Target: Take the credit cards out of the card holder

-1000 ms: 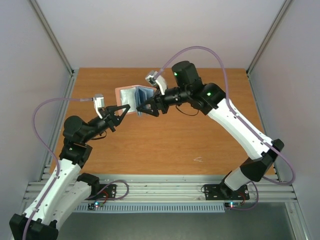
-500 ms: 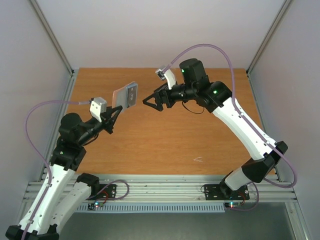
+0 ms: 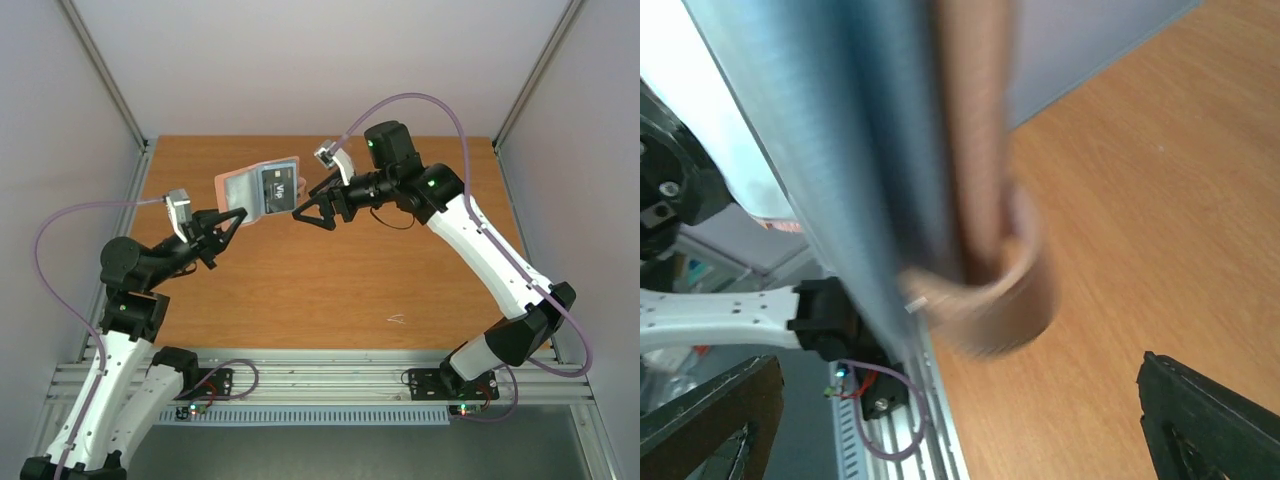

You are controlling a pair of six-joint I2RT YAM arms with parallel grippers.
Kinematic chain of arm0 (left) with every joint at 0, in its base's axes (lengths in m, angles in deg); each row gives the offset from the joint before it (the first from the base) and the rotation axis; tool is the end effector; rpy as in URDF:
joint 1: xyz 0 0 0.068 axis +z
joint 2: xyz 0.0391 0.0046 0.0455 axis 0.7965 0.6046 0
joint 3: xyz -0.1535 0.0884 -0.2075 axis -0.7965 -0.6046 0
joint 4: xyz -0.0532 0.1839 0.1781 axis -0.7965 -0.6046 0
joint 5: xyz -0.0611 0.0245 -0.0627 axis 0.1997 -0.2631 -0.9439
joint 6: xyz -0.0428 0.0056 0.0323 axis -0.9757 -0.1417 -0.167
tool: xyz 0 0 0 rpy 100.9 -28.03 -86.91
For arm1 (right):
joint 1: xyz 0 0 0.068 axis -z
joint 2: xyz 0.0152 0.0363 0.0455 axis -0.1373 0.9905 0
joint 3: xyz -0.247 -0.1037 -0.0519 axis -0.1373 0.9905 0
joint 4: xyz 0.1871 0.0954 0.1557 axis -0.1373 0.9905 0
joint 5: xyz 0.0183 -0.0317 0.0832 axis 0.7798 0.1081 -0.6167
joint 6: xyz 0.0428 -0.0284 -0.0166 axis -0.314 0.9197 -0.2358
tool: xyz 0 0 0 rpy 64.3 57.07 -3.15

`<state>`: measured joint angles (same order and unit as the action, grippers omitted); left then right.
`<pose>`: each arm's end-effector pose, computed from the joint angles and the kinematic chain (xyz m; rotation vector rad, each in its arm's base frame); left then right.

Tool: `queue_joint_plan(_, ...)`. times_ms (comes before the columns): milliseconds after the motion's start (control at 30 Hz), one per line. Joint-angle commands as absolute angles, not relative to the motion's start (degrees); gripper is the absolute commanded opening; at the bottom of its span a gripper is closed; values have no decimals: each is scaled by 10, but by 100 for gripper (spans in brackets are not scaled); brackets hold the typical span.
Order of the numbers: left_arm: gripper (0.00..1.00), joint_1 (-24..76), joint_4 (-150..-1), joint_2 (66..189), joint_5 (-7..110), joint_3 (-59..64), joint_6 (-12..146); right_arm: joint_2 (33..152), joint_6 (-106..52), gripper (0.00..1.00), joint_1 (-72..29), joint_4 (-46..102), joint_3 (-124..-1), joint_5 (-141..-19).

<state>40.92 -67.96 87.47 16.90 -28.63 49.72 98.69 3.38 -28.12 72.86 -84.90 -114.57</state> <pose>0.1326 -0.0525 0.3758 0.4698 1.3845 -1.0671 0.2450 0.2075 0.4239 -1.4088 1.6075 0.9171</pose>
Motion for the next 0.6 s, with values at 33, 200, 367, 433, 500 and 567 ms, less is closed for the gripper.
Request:
queue_joint_plan(33,0,413,-585,875,97,-282,464,967,56,94,-273,701,-859,-1282)
queue_joint_plan(200,0,413,-590,881,96,-276,464,972,42,85,-273,670,-868,-1290)
queue_joint_plan(367,0,414,-591,885,95,-275,460,984,24,75,-273,650,-888,-1291)
queue_joint_plan(433,0,414,-591,886,91,-274,459,992,27,69,-272,651,-896,-1306)
queue_joint_plan(500,0,414,-592,886,92,-274,459,1002,26,49,-272,654,-906,-1332)
queue_joint_plan(567,0,415,-593,886,95,-274,460,1008,29,24,-273,667,-915,-1341)
